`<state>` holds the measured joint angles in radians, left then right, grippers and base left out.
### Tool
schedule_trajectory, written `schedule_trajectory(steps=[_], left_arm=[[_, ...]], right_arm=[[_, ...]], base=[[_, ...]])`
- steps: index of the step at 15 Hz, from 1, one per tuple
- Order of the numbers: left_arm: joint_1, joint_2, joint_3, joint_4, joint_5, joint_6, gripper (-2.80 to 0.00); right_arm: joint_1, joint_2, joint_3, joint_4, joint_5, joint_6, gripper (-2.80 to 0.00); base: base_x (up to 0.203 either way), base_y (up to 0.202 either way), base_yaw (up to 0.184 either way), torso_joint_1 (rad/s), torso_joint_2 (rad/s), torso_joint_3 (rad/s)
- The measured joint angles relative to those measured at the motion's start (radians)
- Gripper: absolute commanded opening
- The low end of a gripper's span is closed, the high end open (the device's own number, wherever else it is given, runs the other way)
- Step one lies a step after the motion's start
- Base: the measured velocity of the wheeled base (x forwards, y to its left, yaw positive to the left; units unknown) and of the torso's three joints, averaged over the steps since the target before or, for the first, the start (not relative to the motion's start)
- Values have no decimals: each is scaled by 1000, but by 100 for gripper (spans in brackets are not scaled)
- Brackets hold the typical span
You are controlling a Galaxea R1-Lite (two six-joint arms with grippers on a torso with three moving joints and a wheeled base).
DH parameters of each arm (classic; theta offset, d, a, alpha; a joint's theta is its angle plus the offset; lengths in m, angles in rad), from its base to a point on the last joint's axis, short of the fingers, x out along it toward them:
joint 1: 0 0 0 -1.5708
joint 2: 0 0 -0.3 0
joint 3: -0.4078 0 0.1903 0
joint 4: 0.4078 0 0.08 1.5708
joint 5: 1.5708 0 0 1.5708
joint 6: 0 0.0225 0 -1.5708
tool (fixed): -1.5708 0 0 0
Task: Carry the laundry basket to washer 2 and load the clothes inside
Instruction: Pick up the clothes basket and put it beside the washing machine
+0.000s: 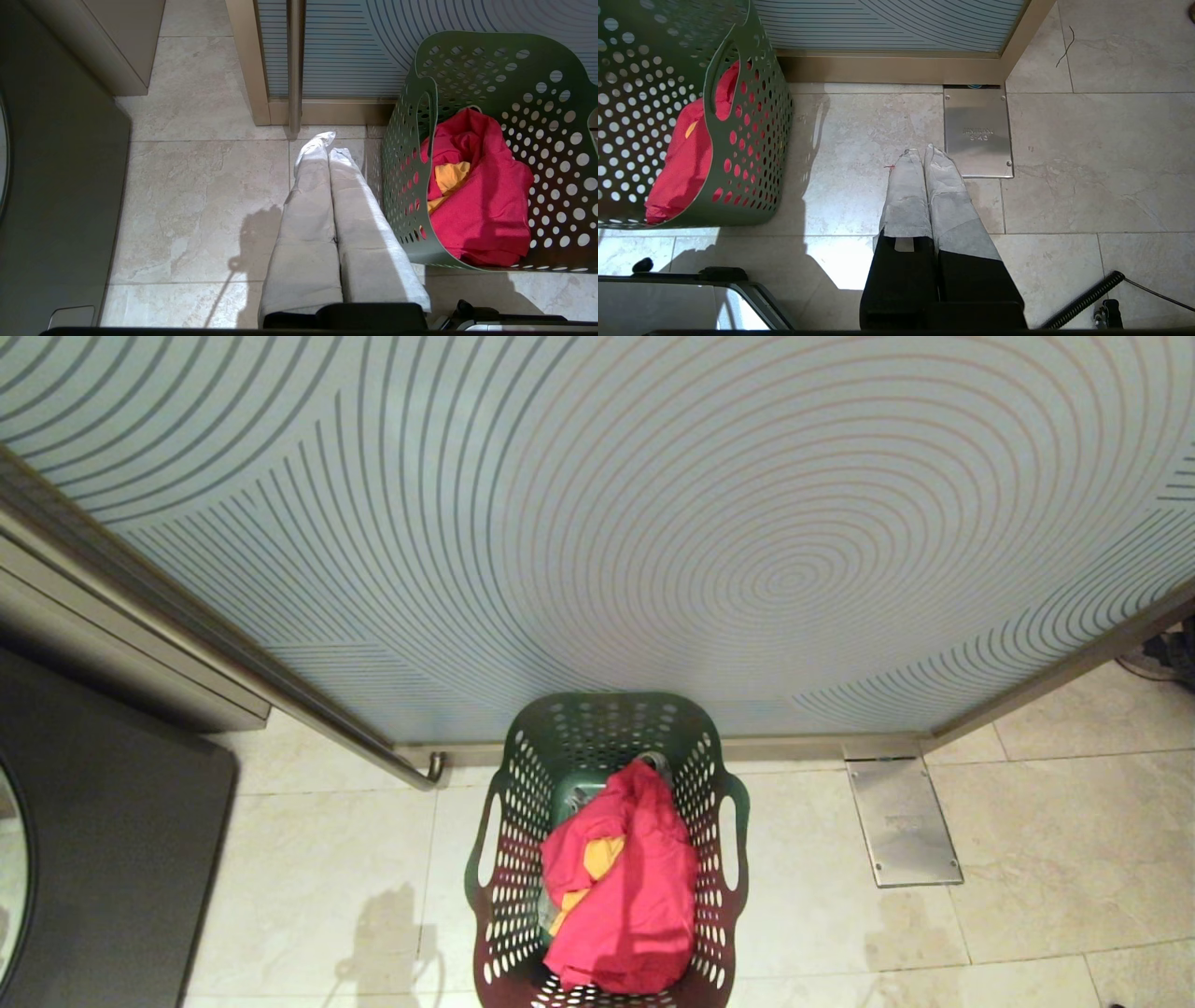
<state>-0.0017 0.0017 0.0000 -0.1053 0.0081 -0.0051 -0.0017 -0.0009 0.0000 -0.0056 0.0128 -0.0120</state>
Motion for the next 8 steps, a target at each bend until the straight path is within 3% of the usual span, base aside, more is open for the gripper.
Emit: schedule_trajectory(steps=[5,8], left_arm=[[0,0,0,-1,1,-9,-280],[0,9,-18,33,-14,-7,-280]], right_arm=[[0,0,0,0,-7,-7,-280],[0,4,-64,34,-67,30,-280]], base=[[0,0,0,0,0,0],[0,0,0,0,0,0]])
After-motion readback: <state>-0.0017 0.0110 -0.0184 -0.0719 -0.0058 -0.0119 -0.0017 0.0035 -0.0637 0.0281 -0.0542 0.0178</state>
